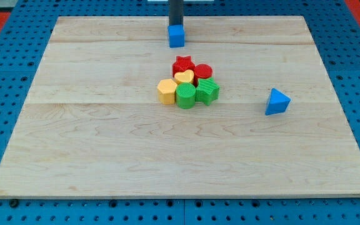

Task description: Move the blue cube towards the center of the board

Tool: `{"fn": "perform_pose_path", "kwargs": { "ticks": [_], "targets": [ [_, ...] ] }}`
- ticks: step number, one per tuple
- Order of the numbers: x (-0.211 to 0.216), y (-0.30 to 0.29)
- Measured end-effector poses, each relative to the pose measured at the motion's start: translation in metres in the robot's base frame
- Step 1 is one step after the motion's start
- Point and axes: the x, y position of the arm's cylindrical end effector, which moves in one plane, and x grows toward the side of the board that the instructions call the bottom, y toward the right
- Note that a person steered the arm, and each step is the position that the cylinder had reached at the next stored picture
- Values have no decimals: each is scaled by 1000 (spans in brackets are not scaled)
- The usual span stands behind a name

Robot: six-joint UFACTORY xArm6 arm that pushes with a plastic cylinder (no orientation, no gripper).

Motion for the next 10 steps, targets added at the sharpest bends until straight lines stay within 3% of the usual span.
{"fn": "perform_pose_path", "kwargs": {
  "ticks": [4, 10],
  "targets": [
    [50, 20],
    [92, -82]
  ]
}}
